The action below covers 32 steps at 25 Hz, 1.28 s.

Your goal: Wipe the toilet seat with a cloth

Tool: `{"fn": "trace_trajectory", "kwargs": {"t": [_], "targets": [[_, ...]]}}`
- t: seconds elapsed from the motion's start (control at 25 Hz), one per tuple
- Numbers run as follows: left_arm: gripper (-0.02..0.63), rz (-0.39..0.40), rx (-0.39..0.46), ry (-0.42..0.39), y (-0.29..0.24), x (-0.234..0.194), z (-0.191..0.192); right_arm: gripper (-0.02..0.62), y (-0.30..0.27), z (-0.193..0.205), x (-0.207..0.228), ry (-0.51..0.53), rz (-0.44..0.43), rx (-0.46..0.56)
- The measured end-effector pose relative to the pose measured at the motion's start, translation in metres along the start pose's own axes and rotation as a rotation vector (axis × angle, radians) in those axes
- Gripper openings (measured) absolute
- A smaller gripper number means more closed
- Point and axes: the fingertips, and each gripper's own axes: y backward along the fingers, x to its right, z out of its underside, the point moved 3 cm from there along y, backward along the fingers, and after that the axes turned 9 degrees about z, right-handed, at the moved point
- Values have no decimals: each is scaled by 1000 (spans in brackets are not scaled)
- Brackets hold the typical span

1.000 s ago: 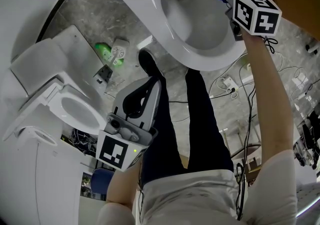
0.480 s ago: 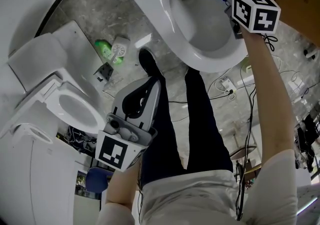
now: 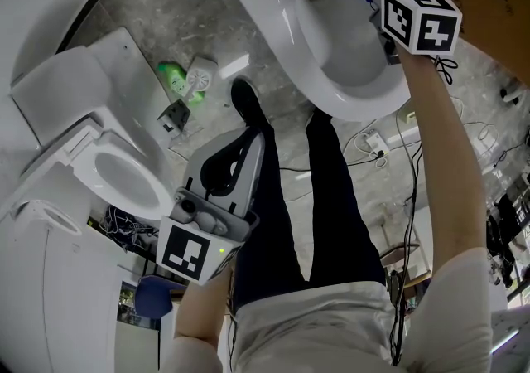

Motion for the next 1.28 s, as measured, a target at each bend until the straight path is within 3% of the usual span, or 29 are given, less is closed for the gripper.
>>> {"fn": "trace_trajectory", "kwargs": {"t": [0.6,1.28], "targets": [[9,-11,20,4,13,-7,0,54,-3,-4,-40,75,-51,-3],[9,-22,50,4,27,-8,-1,54,1,0,-80,72,-128,-4]]}}
